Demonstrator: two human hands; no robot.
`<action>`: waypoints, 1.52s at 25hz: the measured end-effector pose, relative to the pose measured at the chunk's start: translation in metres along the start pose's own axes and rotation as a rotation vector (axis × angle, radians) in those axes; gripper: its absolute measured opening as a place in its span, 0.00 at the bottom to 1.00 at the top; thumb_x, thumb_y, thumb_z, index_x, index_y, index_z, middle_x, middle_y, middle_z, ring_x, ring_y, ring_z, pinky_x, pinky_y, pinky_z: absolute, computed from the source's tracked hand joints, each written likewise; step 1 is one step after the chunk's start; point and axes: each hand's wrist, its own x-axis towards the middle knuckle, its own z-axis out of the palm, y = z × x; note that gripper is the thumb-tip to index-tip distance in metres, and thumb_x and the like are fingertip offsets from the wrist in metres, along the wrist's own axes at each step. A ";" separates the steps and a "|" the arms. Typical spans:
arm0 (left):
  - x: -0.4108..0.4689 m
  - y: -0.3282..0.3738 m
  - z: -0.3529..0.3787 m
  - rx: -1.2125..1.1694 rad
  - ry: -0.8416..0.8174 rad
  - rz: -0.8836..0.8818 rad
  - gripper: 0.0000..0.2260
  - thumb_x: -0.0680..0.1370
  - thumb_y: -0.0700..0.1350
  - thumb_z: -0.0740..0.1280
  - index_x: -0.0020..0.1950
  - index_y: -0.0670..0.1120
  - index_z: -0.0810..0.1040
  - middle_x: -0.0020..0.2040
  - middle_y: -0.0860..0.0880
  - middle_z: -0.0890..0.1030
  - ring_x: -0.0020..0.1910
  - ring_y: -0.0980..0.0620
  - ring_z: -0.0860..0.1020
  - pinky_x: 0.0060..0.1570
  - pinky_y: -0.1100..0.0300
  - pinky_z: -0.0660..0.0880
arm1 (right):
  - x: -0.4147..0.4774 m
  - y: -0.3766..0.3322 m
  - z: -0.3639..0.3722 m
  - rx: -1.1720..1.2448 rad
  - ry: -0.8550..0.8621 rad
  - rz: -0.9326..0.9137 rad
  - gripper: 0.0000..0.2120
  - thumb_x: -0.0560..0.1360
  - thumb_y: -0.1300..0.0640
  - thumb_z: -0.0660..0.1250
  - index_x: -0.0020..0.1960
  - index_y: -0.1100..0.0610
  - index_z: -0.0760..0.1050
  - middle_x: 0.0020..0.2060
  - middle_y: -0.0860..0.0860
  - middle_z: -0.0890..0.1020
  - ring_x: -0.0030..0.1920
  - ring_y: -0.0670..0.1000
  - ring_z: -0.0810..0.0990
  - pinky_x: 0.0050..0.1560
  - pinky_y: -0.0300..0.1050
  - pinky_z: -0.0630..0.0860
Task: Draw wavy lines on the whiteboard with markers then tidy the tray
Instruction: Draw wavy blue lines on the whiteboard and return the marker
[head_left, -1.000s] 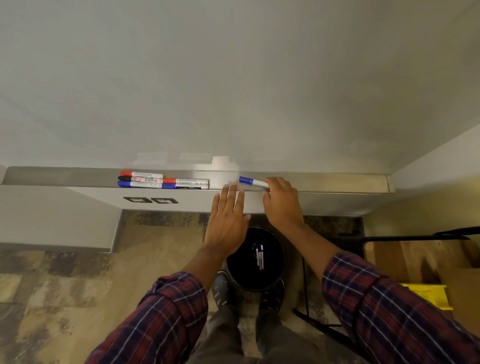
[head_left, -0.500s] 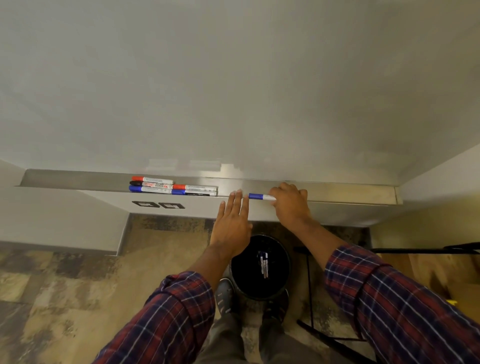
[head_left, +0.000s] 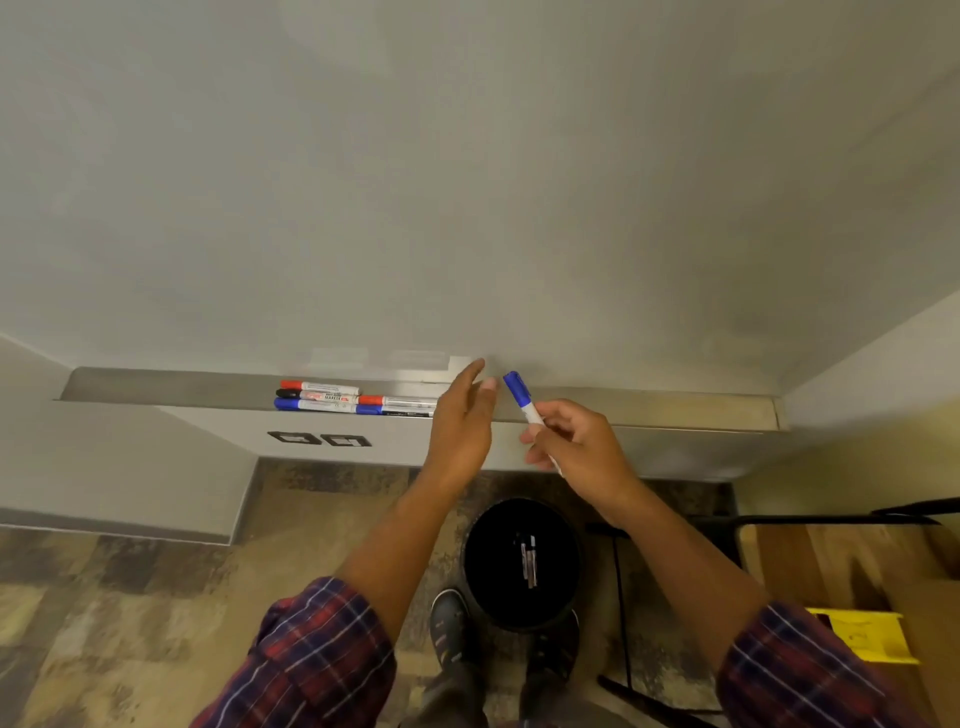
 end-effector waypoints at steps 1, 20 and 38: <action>-0.004 0.011 -0.005 -0.162 -0.059 -0.068 0.17 0.89 0.51 0.58 0.76 0.50 0.76 0.69 0.49 0.83 0.68 0.52 0.81 0.75 0.45 0.73 | -0.010 -0.012 0.004 0.089 -0.027 0.034 0.09 0.83 0.61 0.64 0.61 0.55 0.80 0.44 0.55 0.86 0.37 0.54 0.83 0.39 0.47 0.81; -0.064 0.095 -0.013 -0.737 -0.245 -0.114 0.19 0.86 0.57 0.60 0.43 0.46 0.76 0.37 0.43 0.79 0.38 0.46 0.81 0.43 0.54 0.79 | -0.073 -0.090 0.049 0.761 -0.143 0.235 0.13 0.85 0.44 0.59 0.51 0.53 0.74 0.26 0.49 0.61 0.20 0.44 0.57 0.21 0.36 0.54; -0.059 0.105 -0.030 -0.990 -0.206 -0.167 0.23 0.86 0.61 0.57 0.42 0.46 0.75 0.48 0.41 0.85 0.47 0.40 0.87 0.54 0.48 0.82 | -0.082 -0.096 0.048 0.613 -0.175 0.184 0.17 0.86 0.48 0.60 0.52 0.60 0.78 0.30 0.54 0.67 0.25 0.48 0.61 0.28 0.42 0.62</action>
